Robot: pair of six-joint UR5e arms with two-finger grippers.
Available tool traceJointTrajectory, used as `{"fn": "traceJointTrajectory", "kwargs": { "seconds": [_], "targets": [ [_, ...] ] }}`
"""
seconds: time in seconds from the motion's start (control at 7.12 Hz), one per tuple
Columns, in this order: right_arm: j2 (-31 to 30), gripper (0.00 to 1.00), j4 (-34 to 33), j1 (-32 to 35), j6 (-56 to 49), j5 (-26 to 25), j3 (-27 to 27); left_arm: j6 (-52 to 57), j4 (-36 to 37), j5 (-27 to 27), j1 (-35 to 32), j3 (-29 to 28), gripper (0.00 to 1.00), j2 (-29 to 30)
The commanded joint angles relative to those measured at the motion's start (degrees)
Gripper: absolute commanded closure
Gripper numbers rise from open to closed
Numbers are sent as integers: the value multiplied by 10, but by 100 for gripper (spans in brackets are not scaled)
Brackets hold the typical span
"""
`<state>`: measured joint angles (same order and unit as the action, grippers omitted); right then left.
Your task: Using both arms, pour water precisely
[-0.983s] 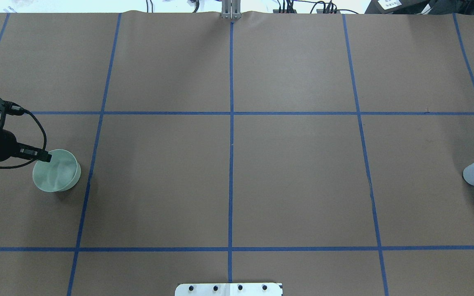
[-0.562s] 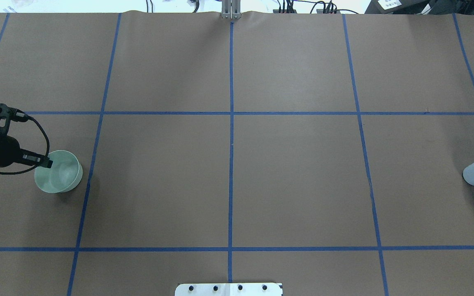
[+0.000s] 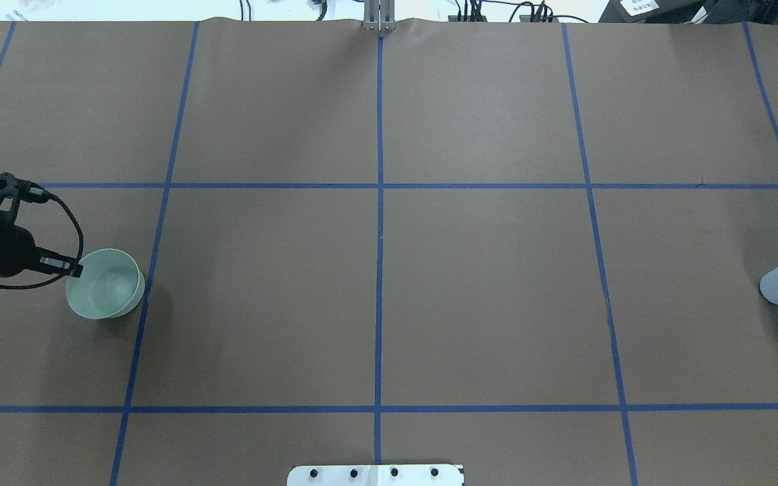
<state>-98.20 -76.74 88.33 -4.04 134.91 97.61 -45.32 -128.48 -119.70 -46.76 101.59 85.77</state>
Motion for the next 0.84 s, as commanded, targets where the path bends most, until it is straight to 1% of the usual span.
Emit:
{"fn": "traceJointTrajectory", "kwargs": {
  "seconds": [0.0,0.14,0.28,0.56,0.7],
  "targets": [
    [-1,0,0,0,1,0,0,-8,9,-16,0,41,100,4],
    [-1,0,0,0,1,0,0,-19,14,-37,0,49,100,15],
    [-1,0,0,0,1,1,0,-41,37,-40,0,55,100,38],
    [-1,0,-1,0,1,1,-1,-56,115,-40,2,56,100,116],
    [-1,0,-1,0,1,1,-1,-92,152,-40,5,55,100,167]
  ]
}}
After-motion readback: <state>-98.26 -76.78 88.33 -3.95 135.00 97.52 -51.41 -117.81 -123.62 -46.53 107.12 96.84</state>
